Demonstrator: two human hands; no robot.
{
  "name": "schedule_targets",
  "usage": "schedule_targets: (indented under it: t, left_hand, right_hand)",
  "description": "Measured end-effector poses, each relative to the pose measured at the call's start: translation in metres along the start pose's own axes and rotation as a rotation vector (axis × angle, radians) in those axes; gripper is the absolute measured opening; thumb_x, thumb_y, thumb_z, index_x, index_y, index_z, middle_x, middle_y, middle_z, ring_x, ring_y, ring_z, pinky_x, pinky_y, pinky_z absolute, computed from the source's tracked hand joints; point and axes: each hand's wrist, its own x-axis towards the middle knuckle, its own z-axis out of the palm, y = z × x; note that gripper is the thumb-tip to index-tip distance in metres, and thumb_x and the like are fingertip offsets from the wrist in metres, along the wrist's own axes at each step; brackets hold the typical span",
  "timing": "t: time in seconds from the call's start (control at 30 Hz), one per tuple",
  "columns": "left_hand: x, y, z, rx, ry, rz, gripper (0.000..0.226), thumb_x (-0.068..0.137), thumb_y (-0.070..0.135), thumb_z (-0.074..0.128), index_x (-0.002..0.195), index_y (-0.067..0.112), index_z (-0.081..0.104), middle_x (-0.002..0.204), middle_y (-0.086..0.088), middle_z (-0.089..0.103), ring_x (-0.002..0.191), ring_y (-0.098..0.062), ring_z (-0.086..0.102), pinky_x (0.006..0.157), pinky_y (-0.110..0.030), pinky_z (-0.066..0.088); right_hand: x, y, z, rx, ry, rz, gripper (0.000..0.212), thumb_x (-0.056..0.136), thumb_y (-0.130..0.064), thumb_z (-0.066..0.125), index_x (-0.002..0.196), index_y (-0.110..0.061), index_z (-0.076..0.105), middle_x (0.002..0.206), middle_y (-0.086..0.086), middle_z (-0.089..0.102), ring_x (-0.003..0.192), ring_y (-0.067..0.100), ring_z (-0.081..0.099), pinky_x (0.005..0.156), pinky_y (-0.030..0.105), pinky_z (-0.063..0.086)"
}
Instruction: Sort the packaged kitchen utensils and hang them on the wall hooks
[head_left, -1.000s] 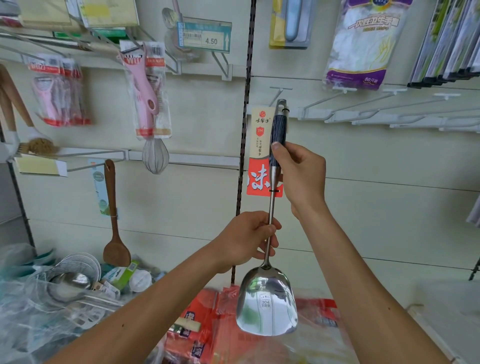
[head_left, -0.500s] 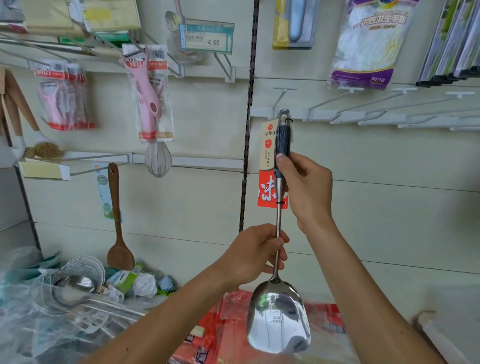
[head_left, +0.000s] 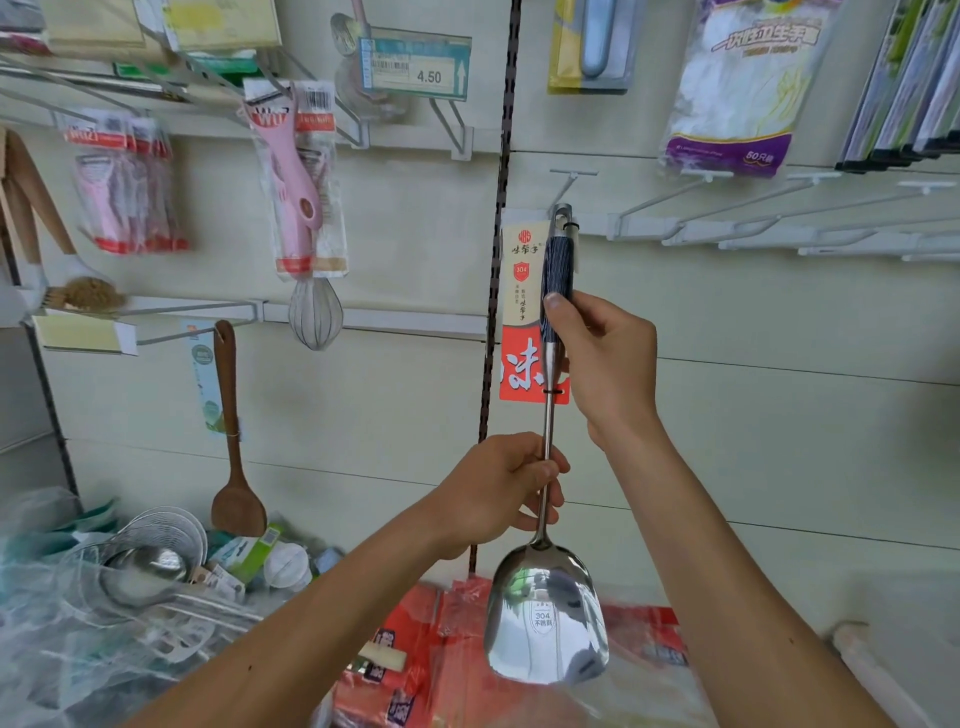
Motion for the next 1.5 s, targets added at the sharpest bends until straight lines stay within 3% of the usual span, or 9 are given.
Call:
schedule_targets:
  t: [0.1,0.37,0.83,0.97,1.1,1.23,1.33,1.4,1.5]
  left_hand:
    - [0.001,0.0,-0.002,-0.025,-0.018,-0.002,0.021,0.103,0.014,0.042,0.109,0.007,0.06,0.082,-0.006,0.066,0.074,-0.021,0.067,0.074,-0.037,0.057]
    - [0.042,-0.004,-0.021,0.019,0.054,-0.065,0.022,0.104,0.016,0.041,0.112,0.007,0.059,0.081,-0.006,0.064,0.068,-0.019,0.065,0.06,-0.026,0.054]
    - [0.154,-0.031,-0.034,0.059,0.184,-0.164,0.024,0.104,0.015,0.04,0.112,0.005,0.06,0.082,-0.009,0.063,0.068,-0.019,0.063,0.063,-0.027,0.054]
    - [0.169,-0.04,-0.037,0.063,0.236,-0.217,0.031,0.101,0.022,0.048,0.125,0.005,0.058,0.104,-0.012,0.068,0.084,-0.021,0.063,0.07,-0.025,0.051]
    - [0.158,-0.042,-0.047,0.136,0.24,-0.22,0.054,0.099,0.038,0.051,0.146,0.015,0.041,0.14,-0.005,0.052,0.123,-0.021,0.052,0.102,-0.031,0.041]
    - [0.128,-0.036,-0.064,0.271,0.358,-0.108,0.054,0.099,0.041,0.05,0.147,0.016,0.04,0.148,-0.004,0.046,0.133,-0.02,0.046,0.11,-0.032,0.036]
    - [0.094,-0.035,-0.085,0.423,0.425,-0.049,0.058,0.099,0.046,0.047,0.149,0.019,0.037,0.152,-0.002,0.041,0.138,-0.019,0.039,0.111,-0.031,0.031]
    - [0.065,-0.038,-0.103,0.484,0.457,-0.024,0.063,0.097,0.052,0.045,0.151,0.021,0.032,0.155,0.001,0.035,0.142,-0.017,0.033,0.115,-0.031,0.027]
    - [0.006,-0.044,-0.133,0.63,0.517,-0.017,0.067,0.096,0.056,0.041,0.153,0.024,0.027,0.158,0.001,0.029,0.145,-0.018,0.024,0.118,-0.034,0.021]
  right_hand:
    - [0.009,0.008,0.007,0.035,0.048,0.048,0.02,0.096,-0.032,0.062,0.1,-0.017,0.075,0.087,0.003,0.076,0.076,0.011,0.073,0.067,0.036,0.06]
    - [0.051,0.031,0.026,0.002,0.062,0.083,0.02,0.096,-0.029,0.062,0.085,-0.018,0.073,0.081,0.002,0.075,0.072,0.016,0.074,0.073,0.041,0.062]
    - [0.146,0.092,0.048,-0.111,0.022,0.082,0.03,0.094,-0.024,0.061,0.088,0.003,0.071,0.082,0.017,0.072,0.075,0.031,0.071,0.068,0.041,0.057]
    - [0.154,0.104,0.051,-0.129,-0.004,0.062,0.026,0.095,-0.023,0.059,0.085,-0.003,0.07,0.081,0.015,0.071,0.077,0.03,0.07,0.068,0.041,0.056]
    - [0.16,0.116,0.052,-0.187,0.002,0.037,0.023,0.096,-0.024,0.058,0.092,-0.006,0.071,0.085,0.012,0.072,0.081,0.028,0.069,0.072,0.039,0.055]
    - [0.157,0.119,0.052,-0.214,0.028,0.019,0.021,0.098,-0.023,0.057,0.104,-0.008,0.071,0.095,0.008,0.071,0.086,0.023,0.067,0.073,0.031,0.054]
    - [0.135,0.117,0.056,-0.2,0.06,0.005,0.016,0.096,-0.022,0.057,0.095,-0.01,0.066,0.088,0.005,0.065,0.077,0.017,0.06,0.061,0.027,0.046]
    - [0.105,0.113,0.065,-0.228,0.095,-0.036,0.017,0.096,-0.026,0.056,0.093,-0.01,0.063,0.092,0.004,0.061,0.08,0.012,0.052,0.068,0.026,0.039]
    - [0.037,0.103,0.091,-0.218,0.009,-0.085,0.032,0.099,-0.033,0.054,0.124,-0.013,0.062,0.118,-0.003,0.057,0.11,0.01,0.052,0.091,0.021,0.036]
